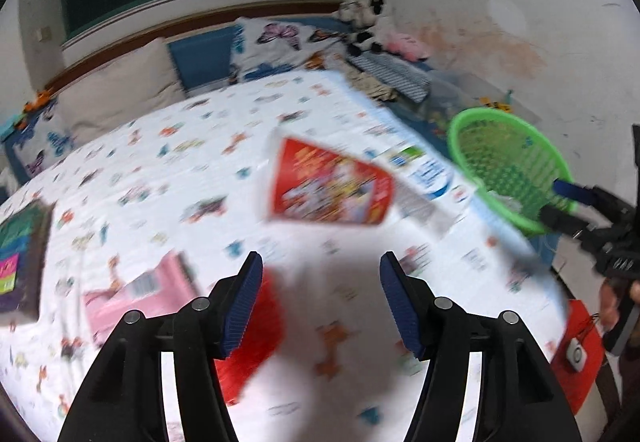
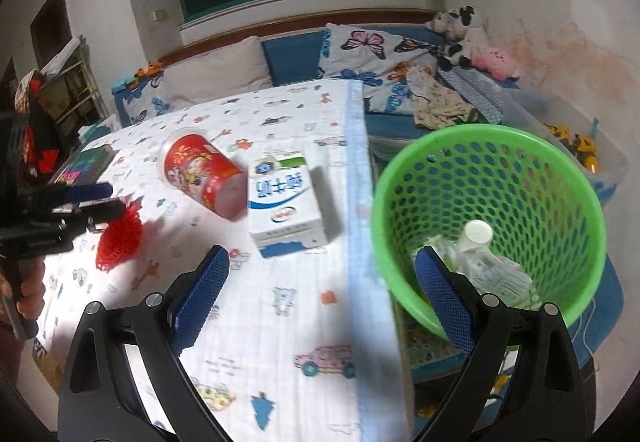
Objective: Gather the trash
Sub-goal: 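Grasp the red mesh bag with the left tool while the right tool grasps the white milk carton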
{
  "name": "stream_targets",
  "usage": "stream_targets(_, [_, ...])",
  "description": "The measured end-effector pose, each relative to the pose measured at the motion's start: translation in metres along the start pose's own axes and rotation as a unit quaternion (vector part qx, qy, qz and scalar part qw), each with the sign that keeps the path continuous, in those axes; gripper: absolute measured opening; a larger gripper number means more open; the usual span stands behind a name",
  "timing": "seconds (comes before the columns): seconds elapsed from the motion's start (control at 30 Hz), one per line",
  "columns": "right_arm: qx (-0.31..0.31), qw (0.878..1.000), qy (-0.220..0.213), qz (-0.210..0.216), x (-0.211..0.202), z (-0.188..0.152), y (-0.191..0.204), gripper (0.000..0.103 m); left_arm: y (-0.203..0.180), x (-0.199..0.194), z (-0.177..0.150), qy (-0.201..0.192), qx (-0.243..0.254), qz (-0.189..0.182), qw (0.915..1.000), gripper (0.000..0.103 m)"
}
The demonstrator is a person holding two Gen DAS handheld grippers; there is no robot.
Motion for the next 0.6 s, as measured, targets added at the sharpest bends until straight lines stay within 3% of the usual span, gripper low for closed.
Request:
stream_targets(0.23, [-0.015, 1.000, 0.016, 0.017, 0.018, 0.006, 0.016, 0.094, 0.032, 0.016, -0.032, 0.041, -0.014, 0.032, 0.9986, 0.059])
stream_targets(0.43, [-0.022, 0.999, 0.038, 0.032, 0.039, 0.012, 0.024, 0.093, 0.036, 0.030, -0.047, 0.060, -0.015, 0.036, 0.9974, 0.059])
stream_targets(0.6, [-0.045, 0.996, 0.061, 0.040, 0.060, 0.017, 0.032, 0.093, 0.037, 0.036, -0.051, 0.068, -0.019, 0.028, 0.9971, 0.049])
Point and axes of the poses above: each gripper's, at about its wrist camera, not at the fingertips, and x roughly the way its jaws point, y to its left, z to its top, the point moved 4 cm from there along x, roughly the way its jaws point, and after that the axes turned 9 degrees about -y, right-handed, at the moved point
